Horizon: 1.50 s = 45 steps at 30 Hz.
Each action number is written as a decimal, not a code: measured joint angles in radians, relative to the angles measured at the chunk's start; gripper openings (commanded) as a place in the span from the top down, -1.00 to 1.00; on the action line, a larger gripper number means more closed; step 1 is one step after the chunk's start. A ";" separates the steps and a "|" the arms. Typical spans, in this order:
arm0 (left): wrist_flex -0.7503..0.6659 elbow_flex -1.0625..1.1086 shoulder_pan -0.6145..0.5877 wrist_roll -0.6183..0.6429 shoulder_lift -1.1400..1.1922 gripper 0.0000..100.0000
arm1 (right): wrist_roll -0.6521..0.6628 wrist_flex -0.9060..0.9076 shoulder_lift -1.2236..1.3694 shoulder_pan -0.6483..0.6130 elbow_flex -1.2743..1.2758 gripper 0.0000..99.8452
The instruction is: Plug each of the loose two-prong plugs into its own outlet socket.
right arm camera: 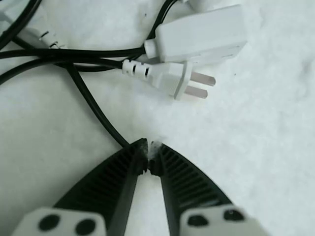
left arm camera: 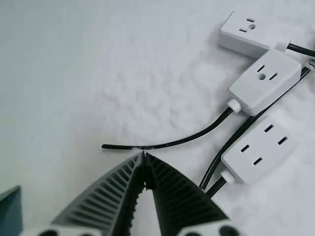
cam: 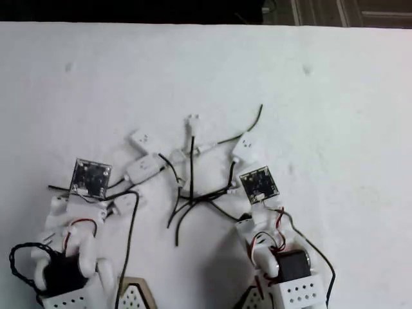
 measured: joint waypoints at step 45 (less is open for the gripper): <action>-0.084 0.140 -0.015 0.025 -0.008 0.95 | 0.695 -0.015 1.407 0.015 -0.984 0.61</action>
